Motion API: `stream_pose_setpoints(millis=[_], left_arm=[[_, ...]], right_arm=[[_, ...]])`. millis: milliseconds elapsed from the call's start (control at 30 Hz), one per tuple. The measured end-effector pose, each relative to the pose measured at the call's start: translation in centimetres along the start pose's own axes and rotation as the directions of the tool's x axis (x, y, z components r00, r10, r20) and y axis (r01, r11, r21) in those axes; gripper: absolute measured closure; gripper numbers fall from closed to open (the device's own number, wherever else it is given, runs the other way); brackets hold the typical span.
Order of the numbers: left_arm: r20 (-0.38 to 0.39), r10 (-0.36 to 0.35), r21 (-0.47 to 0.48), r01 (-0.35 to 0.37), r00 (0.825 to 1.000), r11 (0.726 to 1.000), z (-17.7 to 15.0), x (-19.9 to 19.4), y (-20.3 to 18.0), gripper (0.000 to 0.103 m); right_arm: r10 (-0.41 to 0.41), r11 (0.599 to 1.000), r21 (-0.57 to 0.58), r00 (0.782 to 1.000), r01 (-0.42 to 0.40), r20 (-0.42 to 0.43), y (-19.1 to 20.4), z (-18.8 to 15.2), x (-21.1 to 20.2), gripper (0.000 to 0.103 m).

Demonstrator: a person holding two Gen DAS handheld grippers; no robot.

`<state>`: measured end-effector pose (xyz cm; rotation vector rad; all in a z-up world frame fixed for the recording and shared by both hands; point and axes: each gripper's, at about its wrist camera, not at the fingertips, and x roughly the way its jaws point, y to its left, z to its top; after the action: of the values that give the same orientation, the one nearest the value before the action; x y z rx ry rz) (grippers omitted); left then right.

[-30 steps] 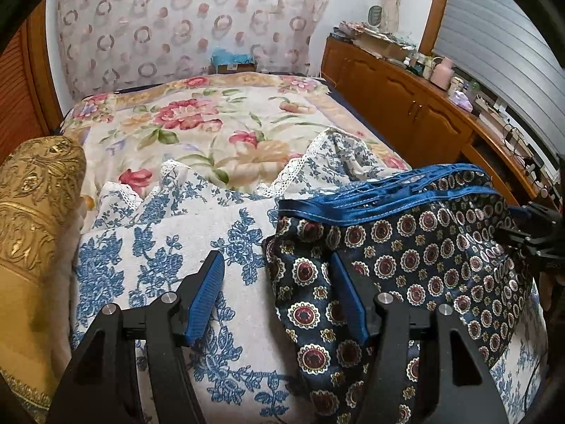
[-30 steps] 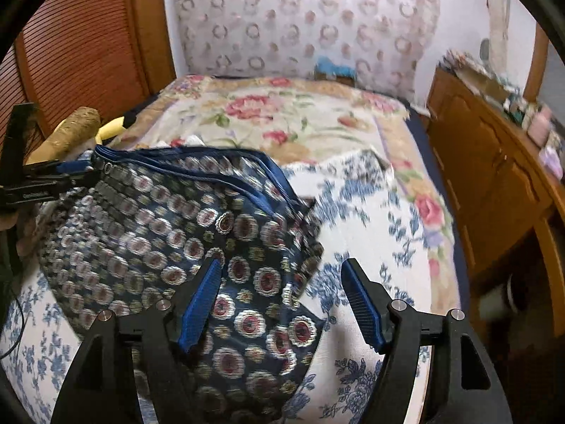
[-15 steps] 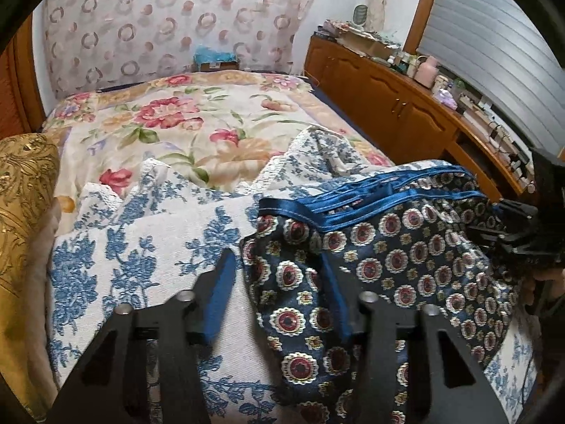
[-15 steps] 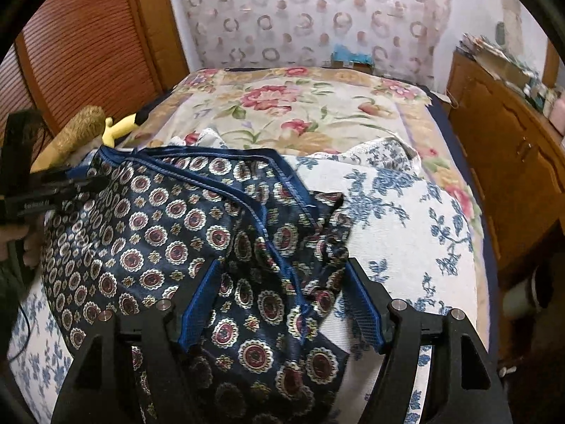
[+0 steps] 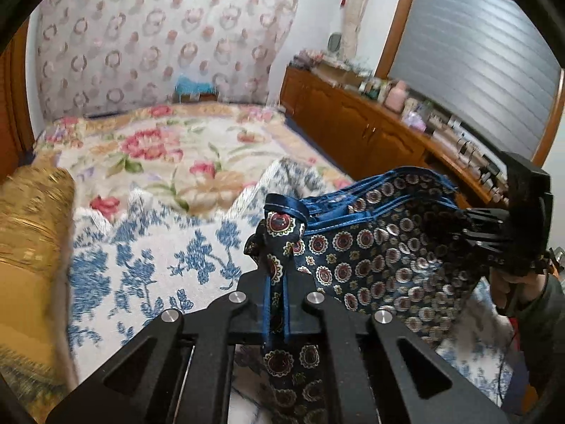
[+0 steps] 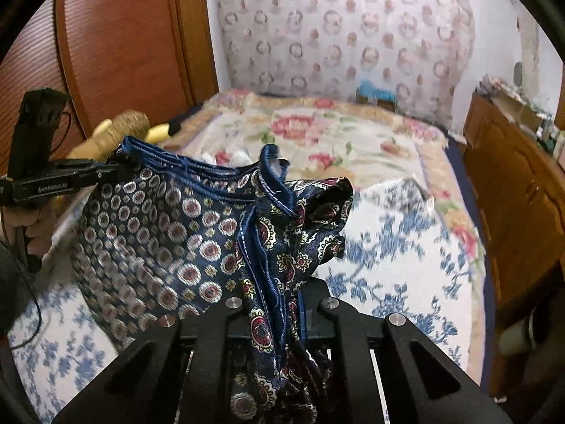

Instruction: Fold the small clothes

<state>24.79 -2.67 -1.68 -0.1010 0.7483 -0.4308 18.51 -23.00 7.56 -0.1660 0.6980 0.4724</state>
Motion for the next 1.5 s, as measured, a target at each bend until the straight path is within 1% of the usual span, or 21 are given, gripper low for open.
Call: stream_pose_setpoints(millis=[67, 133, 233, 400, 467, 600, 767, 900, 967, 1033, 1167, 1233, 1267, 1300, 1367, 1433, 1500], left_arm=[[0.03, 0.002, 0.011, -0.003, 1.0, 1.0, 0.2, -1.4, -0.4, 0.098], [0.06, 0.022, 0.031, -0.024, 0.998, 0.999, 0.5, -3.0, -0.9, 0.098], [0.094, 0.04, 0.038, -0.044, 0.995, 0.998, 0.8, -4.8, -0.9, 0.098], [0.153, 0.095, 0.04, -0.102, 0.984, 0.994, 0.9, -8.0, -0.1, 0.098], [0.174, 0.116, 0.032, -0.123, 0.978, 0.992, 0.8, -9.2, 0.4, 0.098], [0.212, 0.166, 0.006, -0.171, 0.963, 0.985, 0.3, -11.8, 2.0, 0.098], [0.252, 0.235, -0.047, -0.23, 0.939, 0.972, -0.5, -14.9, 4.7, 0.098], [0.272, 0.289, -0.094, -0.273, 0.918, 0.957, -1.7, -16.8, 6.7, 0.098], [0.28, 0.317, -0.133, -0.29, 0.906, 0.948, -3.0, -17.9, 8.1, 0.098], [0.281, 0.338, -0.167, -0.301, 0.898, 0.939, -4.2, -18.6, 9.2, 0.098], [0.264, 0.377, -0.24, -0.318, 0.888, 0.917, -7.0, -19.2, 11.9, 0.098], [0.251, 0.403, -0.274, -0.335, 0.88, 0.902, -8.3, -19.2, 13.4, 0.098], [0.243, 0.416, -0.282, -0.347, 0.876, 0.895, -9.0, -19.0, 13.5, 0.098], [0.22, 0.438, -0.296, -0.368, 0.872, 0.882, -9.7, -18.6, 14.6, 0.098], [0.197, 0.444, -0.32, -0.371, 0.874, 0.872, -10.4, -18.1, 15.8, 0.098], [0.174, 0.45, -0.342, -0.375, 0.876, 0.862, -11.3, -17.7, 17.1, 0.098], [0.155, 0.451, -0.356, -0.376, 0.879, 0.855, -12.1, -17.2, 18.0, 0.098]], right_arm=[[-0.009, 1.0, -0.01, 0.999, 0.009, 0.03, 0.5, 0.3, -1.0, 0.091], [-0.014, 1.0, -0.018, 0.998, 0.015, 0.059, 0.9, 0.5, -2.1, 0.091], [-0.011, 0.999, -0.031, 0.996, 0.014, 0.085, 1.5, 1.0, -2.9, 0.091], [0.004, 0.997, -0.071, 0.992, 0.004, 0.125, 3.2, 1.8, -3.8, 0.091], [0.015, 0.995, -0.097, 0.99, -0.001, 0.143, 3.7, 1.9, -4.0, 0.091], [0.039, 0.988, -0.154, 0.984, -0.011, 0.175, 5.0, 3.1, -3.9, 0.091], [0.079, 0.968, -0.25, 0.976, -0.027, 0.201, 7.3, 5.3, -3.4, 0.091], [0.114, 0.94, -0.339, 0.972, -0.039, 0.204, 9.3, 7.5, -1.8, 0.091], [0.136, 0.921, -0.386, 0.971, -0.052, 0.195, 10.2, 9.1, -0.7, 0.091], [0.159, 0.898, -0.435, 0.97, -0.065, 0.184, 11.4, 10.3, 0.3, 0.091], [0.193, 0.838, -0.54, 0.969, -0.08, 0.157, 14.0, 12.7, 2.8, 0.091], [0.212, 0.814, -0.573, 0.968, -0.097, 0.137, 15.5, 13.8, 4.4, 0.091], [0.225, 0.799, -0.592, 0.966, -0.109, 0.126, 16.2, 14.2, 5.4, 0.091], [0.233, 0.786, -0.606, 0.966, -0.12, 0.111, 16.9, 14.6, 6.3, 0.091], [0.252, 0.757, -0.636, 0.965, -0.149, 0.073, 17.8, 15.6, 8.2, 0.091], [0.256, 0.736, -0.658, 0.965, -0.159, 0.053, 19.1, 16.2, 10.4, 0.091], [0.256, 0.741, -0.648, 0.966, -0.179, 0.026, 19.5, 16.9, 12.6, 0.089]])
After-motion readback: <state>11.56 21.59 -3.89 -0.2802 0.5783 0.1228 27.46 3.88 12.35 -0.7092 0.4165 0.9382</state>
